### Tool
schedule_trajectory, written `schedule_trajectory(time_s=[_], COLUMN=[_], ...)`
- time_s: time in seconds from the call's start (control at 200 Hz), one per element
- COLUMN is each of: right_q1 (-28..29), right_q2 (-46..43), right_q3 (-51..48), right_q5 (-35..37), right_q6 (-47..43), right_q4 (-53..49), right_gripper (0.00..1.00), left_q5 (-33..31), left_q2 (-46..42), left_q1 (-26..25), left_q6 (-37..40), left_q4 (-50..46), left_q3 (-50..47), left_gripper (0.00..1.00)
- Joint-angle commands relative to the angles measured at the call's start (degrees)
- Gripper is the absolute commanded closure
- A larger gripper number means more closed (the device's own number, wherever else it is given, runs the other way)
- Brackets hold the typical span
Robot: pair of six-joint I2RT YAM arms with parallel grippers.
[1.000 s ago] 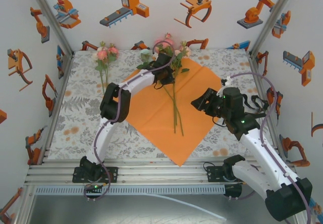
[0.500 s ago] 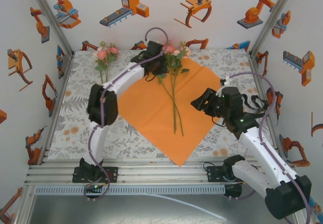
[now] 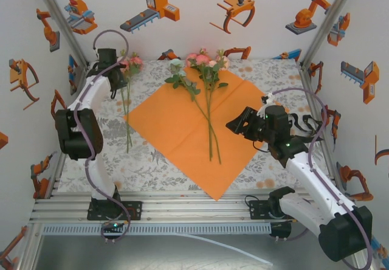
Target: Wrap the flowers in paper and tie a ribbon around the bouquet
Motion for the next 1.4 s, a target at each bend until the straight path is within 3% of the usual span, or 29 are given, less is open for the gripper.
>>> schedule_trajectory(time_s=[0.0, 0.365, 0.561, 0.696, 0.816, 0.951, 1.081, 1.272, 1.397], right_q1=[0.4, 0.4, 0.4, 0.4, 0.4, 0.3, 0.4, 0.4, 0.4], right_q2=[-0.8, -0.8, -0.4, -0.3, -0.1, 0.1, 0.3, 0.9, 1.6], right_q3=[0.0, -0.9, -0.7, -0.7, -0.5, -0.3, 0.0, 0.0, 0.2], right_q5=[-0.2, 0.9, 1.0, 1.3, 1.4, 1.3, 1.5, 1.4, 1.2], right_q6=[-1.4, -0.5, -0.5, -0.5, -0.4, -0.5, -0.3, 0.6, 0.7], right_q4=[0.7, 1.2, 1.1, 1.1, 1.3, 1.1, 1.1, 2.2, 2.7], right_gripper=[0.38, 0.38, 0.38, 0.38, 0.38, 0.38, 0.38, 0.38, 0.38], left_q5=[0.2, -1.3, -0.5, -0.6, -0.8, -1.2, 0.5, 14.0, 22.9], left_q2=[5.2, 20.9, 24.9, 25.2, 24.7, 20.2, 9.6, -7.5, -11.7], left_q1=[-1.4, -1.0, -0.5, -0.5, -0.5, -0.6, -0.9, -1.9, -4.8], left_q6=[5.0, 8.7, 9.0, 9.3, 9.1, 8.1, 4.9, -5.3, -15.9], left_q4=[-4.3, -15.4, -17.0, -17.0, -17.1, -16.5, -12.6, 1.2, 13.1], left_q3=[5.3, 21.6, 24.1, 24.1, 23.8, 22.2, 16.3, 2.7, -3.1], left_gripper=[0.7, 0.66, 0.67, 0.77, 0.98, 1.0, 1.0, 1.0, 1.0])
